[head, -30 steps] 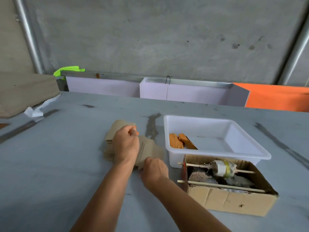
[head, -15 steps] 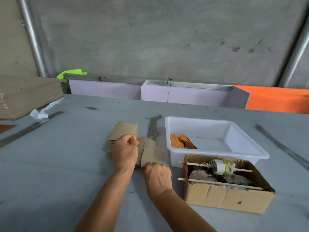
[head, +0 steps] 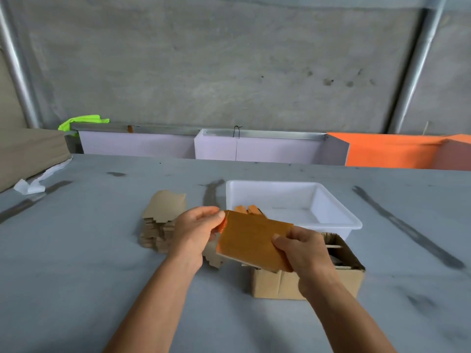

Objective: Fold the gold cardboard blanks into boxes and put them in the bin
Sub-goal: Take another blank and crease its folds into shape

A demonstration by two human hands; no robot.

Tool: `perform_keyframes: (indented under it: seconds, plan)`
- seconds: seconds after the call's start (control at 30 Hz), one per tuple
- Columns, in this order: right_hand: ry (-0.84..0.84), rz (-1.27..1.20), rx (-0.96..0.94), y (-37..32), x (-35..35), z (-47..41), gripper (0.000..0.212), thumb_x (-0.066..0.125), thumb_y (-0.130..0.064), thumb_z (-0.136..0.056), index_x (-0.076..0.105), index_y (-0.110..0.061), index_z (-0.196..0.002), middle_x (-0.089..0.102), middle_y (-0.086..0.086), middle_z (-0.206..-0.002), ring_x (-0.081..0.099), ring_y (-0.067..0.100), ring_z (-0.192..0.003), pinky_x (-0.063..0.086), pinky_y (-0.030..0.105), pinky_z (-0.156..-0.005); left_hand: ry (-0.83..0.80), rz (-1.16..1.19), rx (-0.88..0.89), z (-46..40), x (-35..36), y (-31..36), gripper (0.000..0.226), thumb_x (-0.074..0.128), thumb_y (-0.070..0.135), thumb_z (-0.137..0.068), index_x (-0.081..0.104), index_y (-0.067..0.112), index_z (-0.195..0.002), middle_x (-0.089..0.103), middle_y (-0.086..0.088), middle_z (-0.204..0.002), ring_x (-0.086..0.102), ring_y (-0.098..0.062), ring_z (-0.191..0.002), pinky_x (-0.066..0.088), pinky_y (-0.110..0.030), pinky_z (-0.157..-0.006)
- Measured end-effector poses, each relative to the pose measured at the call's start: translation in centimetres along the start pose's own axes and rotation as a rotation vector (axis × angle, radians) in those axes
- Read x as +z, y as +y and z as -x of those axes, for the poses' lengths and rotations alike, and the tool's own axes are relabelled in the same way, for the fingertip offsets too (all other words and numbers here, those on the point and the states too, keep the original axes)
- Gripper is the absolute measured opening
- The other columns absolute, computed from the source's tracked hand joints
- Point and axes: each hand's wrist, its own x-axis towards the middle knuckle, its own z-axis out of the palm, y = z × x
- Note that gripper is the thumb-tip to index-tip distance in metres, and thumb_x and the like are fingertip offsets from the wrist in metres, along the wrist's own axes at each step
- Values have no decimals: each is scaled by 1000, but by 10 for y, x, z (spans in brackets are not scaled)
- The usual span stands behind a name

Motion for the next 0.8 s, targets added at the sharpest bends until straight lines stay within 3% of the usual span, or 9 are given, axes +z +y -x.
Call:
perform_keyframes:
  seconds: [0.13,0.27,0.33,0.43,0.5,0.67,0.73,0.8]
  plan:
    - [17,-56,3,4,-35,12,11,60,-10,-91,61,-22,-92,64,5,-88,62,20,-75,45,17,-38,-138,18,-29,21,22,5,15,70,0,-79,72,15,-81,70,2,-66,63,-11,-62,53,-28,-62]
    - [45,-42,-74,13,-59,16,16,57,-19,-94,66,-19,-81,57,-2,-70,52,14,-64,41,20,-48,-208,-5,15,38,31,4,16,69,-3,-80,70,13,-75,67,4,-58,60,-7,-53,51,-20,-52]
    - [22,-67,-117,18,-69,19,14,61,-16,-91,71,-14,-81,65,3,-74,59,18,-68,47,22,-54,-229,-59,61,46,34,0,16,70,-1,-79,70,13,-73,66,5,-58,59,-4,-53,50,-18,-52]
    - [-31,-117,-217,25,-83,24,14,64,-3,-86,72,-10,-77,72,6,-74,67,17,-64,51,20,-52,-263,-147,180,59,36,-8,18,73,0,-76,69,17,-68,66,4,-61,59,-5,-57,48,-14,-54]
    - [-16,-46,-316,33,-90,26,18,65,1,-84,72,-13,-75,71,6,-75,63,19,-65,48,24,-56,-283,-199,298,68,37,-17,24,75,-1,-73,69,20,-64,68,3,-62,60,-4,-59,49,-13,-59]
    - [101,342,-704,63,-109,34,28,76,6,-71,71,-21,-67,68,-13,-71,60,2,-74,42,7,-62,-317,-460,735,86,32,-52,16,76,3,-68,65,14,-63,63,4,-66,57,-8,-63,47,-21,-62]
    - [81,574,-878,82,-118,38,26,80,8,-65,71,-17,-67,65,-14,-73,59,4,-76,46,16,-66,-389,-622,885,92,28,-67,11,73,5,-64,64,10,-65,62,4,-69,55,-8,-67,46,-26,-63]
    - [10,698,-903,101,-125,42,26,82,6,-64,70,-17,-66,63,-13,-74,55,5,-77,47,22,-64,-480,-731,935,99,26,-80,10,74,6,-66,65,11,-69,61,3,-71,53,-9,-70,45,-27,-63]
